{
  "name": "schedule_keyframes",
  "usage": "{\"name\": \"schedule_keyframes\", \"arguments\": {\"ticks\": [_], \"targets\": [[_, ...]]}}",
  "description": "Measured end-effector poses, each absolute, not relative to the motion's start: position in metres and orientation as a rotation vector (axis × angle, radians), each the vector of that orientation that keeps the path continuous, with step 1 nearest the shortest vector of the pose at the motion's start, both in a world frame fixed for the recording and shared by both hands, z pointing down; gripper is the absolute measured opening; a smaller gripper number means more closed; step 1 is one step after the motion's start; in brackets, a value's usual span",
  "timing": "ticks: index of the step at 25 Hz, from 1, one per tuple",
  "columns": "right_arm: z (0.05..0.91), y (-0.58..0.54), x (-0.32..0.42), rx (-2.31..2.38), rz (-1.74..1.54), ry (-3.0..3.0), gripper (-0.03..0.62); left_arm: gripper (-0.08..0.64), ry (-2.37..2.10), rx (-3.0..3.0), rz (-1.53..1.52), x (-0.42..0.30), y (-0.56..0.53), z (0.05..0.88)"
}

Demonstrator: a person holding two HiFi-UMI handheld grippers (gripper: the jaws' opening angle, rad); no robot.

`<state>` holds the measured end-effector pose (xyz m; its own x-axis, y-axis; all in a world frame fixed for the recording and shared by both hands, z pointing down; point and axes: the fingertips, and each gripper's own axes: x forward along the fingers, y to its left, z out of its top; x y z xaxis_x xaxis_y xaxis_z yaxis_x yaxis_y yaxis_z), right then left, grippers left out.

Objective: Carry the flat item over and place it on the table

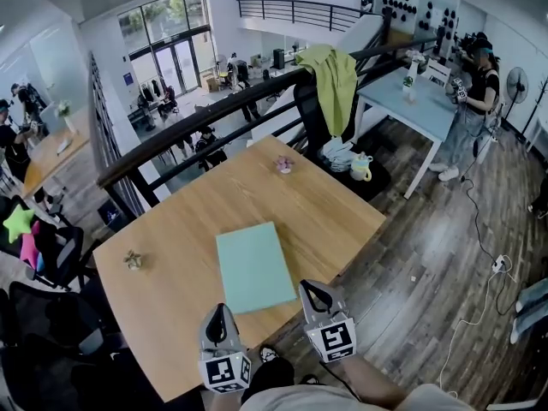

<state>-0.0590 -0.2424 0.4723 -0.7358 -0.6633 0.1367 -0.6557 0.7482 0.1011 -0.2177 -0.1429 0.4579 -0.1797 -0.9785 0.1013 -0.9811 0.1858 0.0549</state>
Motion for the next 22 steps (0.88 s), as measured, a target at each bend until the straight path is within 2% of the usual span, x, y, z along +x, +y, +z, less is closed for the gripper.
{"name": "schedule_keyframes", "arguments": {"ticks": [8, 18, 22], "targets": [[0.405, -0.234, -0.048, 1.103, -0.185, -2.857, 0.010, 0.000, -2.394, 2.039, -0.043, -0.205, -0.139, 0.390], [0.393, -0.232, -0.044, 1.134, -0.149, -2.875, 0.010, 0.000, -2.417, 2.064, -0.062, -0.199, -0.143, 0.375], [0.389, -0.230, -0.050, 1.086, -0.238, -2.873, 0.011, 0.000, -2.400, 2.062, -0.064, -0.196, -0.145, 0.379]]}}
